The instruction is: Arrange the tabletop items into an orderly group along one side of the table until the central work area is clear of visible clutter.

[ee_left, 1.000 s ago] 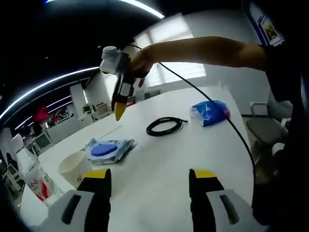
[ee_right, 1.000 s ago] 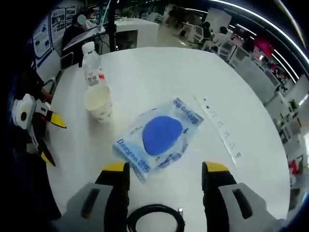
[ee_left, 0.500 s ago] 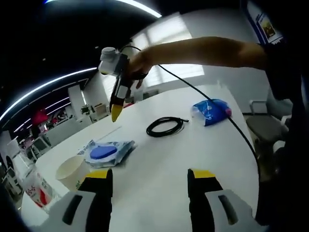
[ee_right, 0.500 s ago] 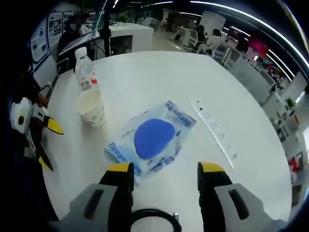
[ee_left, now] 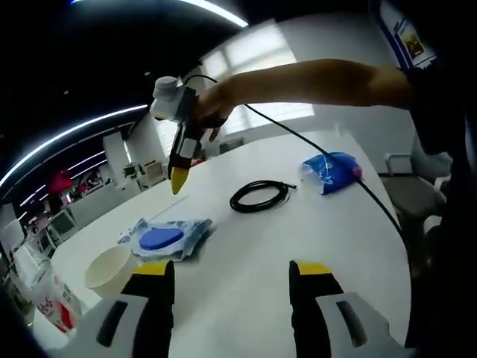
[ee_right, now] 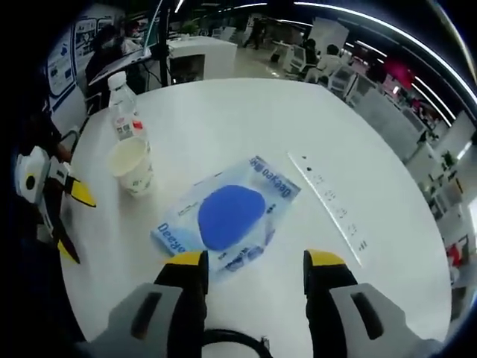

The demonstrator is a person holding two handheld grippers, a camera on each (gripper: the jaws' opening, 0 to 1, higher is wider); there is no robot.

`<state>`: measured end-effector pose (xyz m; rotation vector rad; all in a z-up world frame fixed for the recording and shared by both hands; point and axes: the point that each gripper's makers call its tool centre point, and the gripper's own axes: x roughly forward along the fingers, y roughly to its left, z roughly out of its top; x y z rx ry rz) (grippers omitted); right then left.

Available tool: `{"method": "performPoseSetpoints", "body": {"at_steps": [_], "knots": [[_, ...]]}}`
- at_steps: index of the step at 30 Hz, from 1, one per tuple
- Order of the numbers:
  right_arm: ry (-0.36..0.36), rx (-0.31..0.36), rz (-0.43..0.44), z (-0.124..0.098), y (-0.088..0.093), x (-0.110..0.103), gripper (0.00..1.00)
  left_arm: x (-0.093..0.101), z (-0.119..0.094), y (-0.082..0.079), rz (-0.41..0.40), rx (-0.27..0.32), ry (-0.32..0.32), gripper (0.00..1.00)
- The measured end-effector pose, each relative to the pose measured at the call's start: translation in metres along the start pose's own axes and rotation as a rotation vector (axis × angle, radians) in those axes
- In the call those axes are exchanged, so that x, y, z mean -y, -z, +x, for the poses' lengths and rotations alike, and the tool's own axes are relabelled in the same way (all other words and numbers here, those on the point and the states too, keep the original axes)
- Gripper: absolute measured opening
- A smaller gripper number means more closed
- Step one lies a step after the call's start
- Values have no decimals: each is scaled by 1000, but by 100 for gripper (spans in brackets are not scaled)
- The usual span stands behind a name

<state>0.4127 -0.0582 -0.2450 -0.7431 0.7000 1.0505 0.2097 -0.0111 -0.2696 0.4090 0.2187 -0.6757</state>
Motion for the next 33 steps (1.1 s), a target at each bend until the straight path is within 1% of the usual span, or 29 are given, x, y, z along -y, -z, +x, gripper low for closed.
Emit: {"method": "performPoseSetpoints", "body": {"at_steps": [7, 11, 15, 18, 26, 29, 33], "knots": [[-5, 16, -9, 6, -3, 2, 46, -2, 11, -4, 15, 1, 23, 61], [-10, 15, -19, 10, -7, 5, 46, -6, 18, -5, 25, -4, 33, 61], [-15, 26, -19, 13, -12, 11, 45, -14, 24, -6, 28, -6, 36, 57], [-21, 30, -16, 17, -13, 14, 45, -16, 26, -10, 23, 6, 45, 55], [-39, 48, -25, 21, -17, 14, 44, -21, 34, -16, 47, 0, 62, 54], [-32, 48, -34, 20, -18, 16, 43, -21, 37, -21, 68, 1, 78, 54], [-49, 67, -34, 17, -22, 18, 43, -26, 42, -28, 80, 7, 79, 54]]}}
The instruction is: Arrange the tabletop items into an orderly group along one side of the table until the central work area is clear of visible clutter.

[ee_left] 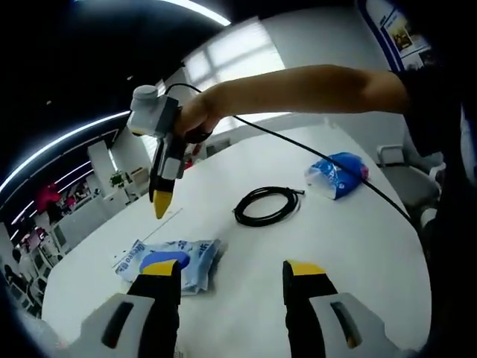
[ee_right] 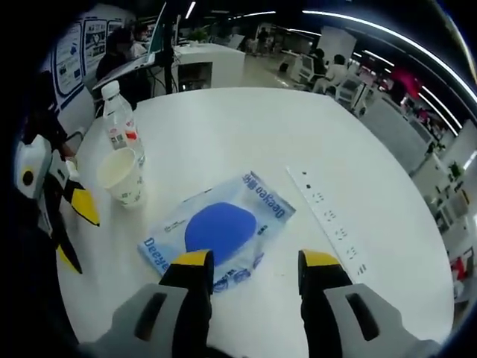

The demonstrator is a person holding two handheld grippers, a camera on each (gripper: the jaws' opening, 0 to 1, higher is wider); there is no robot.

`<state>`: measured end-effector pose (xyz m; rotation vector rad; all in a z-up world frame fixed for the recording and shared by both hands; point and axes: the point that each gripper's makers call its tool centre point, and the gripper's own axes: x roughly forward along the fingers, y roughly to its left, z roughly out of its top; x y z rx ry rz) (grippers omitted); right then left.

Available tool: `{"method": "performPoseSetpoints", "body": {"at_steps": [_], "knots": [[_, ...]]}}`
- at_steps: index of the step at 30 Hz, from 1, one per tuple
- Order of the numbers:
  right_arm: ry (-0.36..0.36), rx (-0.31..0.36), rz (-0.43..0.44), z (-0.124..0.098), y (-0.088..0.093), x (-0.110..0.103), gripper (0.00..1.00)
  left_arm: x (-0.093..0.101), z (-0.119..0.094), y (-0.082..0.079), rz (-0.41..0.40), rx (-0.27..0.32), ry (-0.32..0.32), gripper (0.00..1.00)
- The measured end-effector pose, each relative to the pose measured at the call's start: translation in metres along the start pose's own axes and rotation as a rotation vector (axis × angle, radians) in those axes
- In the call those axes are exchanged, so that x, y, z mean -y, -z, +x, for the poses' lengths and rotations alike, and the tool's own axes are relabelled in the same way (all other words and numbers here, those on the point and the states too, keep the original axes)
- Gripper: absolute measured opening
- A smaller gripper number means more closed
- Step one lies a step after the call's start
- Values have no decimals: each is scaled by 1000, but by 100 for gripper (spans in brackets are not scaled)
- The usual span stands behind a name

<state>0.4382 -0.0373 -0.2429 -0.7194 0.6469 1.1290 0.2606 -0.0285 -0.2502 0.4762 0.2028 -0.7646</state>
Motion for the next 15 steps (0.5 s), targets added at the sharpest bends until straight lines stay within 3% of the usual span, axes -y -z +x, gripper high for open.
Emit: {"method": "performPoseSetpoints", "body": {"at_steps": [9, 15], "knots": [[-11, 25, -12, 0, -4, 11, 41, -9, 16, -2, 9, -4, 16, 54], [-13, 39, -14, 2, -7, 19, 39, -14, 21, 6, -7, -19, 16, 52]]}}
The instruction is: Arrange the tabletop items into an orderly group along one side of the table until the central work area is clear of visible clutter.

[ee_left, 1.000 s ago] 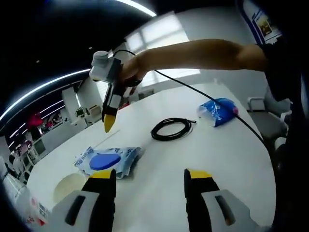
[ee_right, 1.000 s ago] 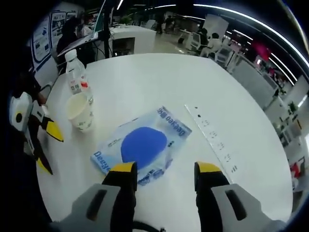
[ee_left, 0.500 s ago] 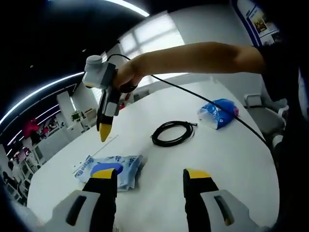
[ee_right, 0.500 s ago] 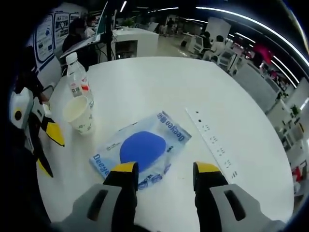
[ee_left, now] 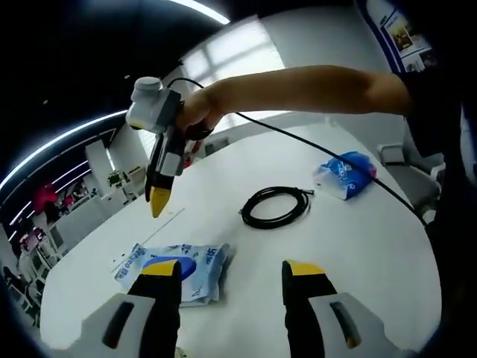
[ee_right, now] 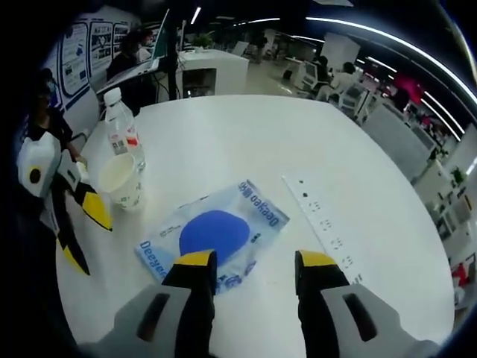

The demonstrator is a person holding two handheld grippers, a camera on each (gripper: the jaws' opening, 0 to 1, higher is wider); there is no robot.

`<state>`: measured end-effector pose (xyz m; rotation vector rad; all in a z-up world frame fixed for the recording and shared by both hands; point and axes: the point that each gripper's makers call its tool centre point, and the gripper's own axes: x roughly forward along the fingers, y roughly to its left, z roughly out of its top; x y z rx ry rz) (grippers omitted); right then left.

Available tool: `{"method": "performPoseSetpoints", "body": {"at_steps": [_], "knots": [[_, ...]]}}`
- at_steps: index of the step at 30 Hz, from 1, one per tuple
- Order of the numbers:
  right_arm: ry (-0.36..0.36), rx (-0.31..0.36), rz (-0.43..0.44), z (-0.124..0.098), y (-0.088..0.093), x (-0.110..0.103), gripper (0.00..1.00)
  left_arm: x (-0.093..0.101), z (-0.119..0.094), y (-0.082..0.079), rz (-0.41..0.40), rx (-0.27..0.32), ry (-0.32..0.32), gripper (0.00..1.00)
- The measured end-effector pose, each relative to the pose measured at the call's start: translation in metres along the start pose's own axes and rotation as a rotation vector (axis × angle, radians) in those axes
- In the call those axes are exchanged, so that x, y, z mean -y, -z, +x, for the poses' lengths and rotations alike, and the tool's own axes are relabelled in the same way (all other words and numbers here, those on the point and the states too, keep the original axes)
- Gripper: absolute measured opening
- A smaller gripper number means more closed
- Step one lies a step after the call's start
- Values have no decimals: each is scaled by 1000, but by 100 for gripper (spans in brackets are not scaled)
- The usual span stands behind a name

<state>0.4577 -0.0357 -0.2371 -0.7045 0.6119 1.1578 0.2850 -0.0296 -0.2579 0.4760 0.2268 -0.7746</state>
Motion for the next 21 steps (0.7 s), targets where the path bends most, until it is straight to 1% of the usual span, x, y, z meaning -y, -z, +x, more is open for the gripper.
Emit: {"method": "performPoseSetpoints", "body": {"at_steps": [2, 7, 12, 15, 17, 19, 21], "knots": [[-4, 2, 2, 2, 1, 1, 39, 0, 0, 4, -2, -16, -3, 52], [-15, -1, -4, 8, 4, 3, 38, -1, 2, 6, -9, -26, -4, 52], [-26, -3, -11, 17, 5, 5, 36, -6, 5, 8, 15, -70, -5, 52], [-35, -6, -11, 23, 6, 6, 34, -9, 7, 9, 17, -80, 2, 48], [-31, -17, -22, 26, 8, 8, 33, -12, 8, 13, 45, -114, 2, 46], [-39, -3, -14, 28, 5, 10, 32, -17, 9, 15, 67, -136, -15, 46], [-40, 2, -10, 32, 4, 11, 31, -18, 11, 14, 67, -135, -10, 45]]}}
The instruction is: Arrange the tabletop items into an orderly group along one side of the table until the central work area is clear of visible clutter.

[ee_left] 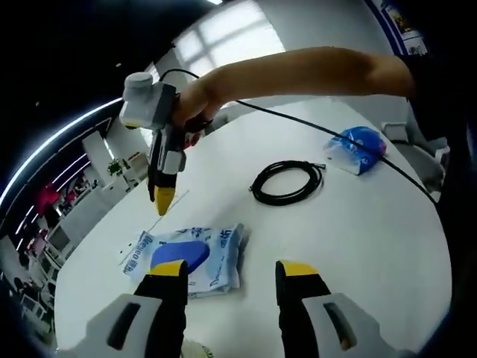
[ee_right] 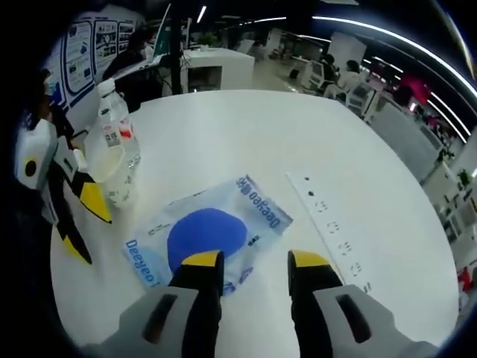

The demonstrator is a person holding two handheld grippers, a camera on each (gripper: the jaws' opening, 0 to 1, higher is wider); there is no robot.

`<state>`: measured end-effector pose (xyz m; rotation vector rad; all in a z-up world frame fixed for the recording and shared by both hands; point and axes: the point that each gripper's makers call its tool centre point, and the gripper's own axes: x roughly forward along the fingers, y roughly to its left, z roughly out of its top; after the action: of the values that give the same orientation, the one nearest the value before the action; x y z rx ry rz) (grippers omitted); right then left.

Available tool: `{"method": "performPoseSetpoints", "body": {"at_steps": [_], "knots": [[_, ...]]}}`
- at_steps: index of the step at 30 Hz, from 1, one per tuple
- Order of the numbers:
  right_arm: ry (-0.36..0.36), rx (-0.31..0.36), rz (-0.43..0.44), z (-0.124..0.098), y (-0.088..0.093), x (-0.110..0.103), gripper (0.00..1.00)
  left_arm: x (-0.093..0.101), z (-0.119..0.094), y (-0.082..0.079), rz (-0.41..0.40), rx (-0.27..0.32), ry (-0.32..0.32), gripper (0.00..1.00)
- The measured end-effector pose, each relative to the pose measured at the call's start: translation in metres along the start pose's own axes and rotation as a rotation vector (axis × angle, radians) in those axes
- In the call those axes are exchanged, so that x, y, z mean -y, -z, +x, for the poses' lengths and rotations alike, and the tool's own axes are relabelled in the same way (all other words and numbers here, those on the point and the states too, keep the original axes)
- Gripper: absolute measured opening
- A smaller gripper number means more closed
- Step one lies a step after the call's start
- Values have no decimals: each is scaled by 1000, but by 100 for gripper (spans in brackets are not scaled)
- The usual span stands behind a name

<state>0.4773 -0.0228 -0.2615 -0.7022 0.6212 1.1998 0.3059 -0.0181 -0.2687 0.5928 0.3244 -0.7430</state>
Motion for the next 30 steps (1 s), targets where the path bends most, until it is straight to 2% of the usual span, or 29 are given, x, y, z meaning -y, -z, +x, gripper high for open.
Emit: {"method": "performPoseSetpoints", "body": {"at_steps": [3, 6, 8, 12, 16, 25, 30], "knots": [[-5, 7, -1, 5, -4, 6, 29, 1, 5, 0, -5, 8, 7, 41], [-7, 15, 5, 12, -5, 6, 29, 2, 9, 6, -19, -12, 2, 40], [-3, 20, 2, 15, -6, 7, 29, 2, 9, 8, 5, -28, -5, 39], [-13, 20, 1, 20, -6, 4, 29, 7, 8, 1, 21, -14, 17, 40], [-20, 24, -4, 22, -7, 0, 28, 6, 11, -2, 70, -39, 25, 39], [-29, 32, -11, 25, -8, -4, 28, 16, 13, -7, 110, -62, 61, 38], [-29, 49, -8, 26, -10, -3, 27, 11, 18, -6, 126, -93, 43, 33]]}}
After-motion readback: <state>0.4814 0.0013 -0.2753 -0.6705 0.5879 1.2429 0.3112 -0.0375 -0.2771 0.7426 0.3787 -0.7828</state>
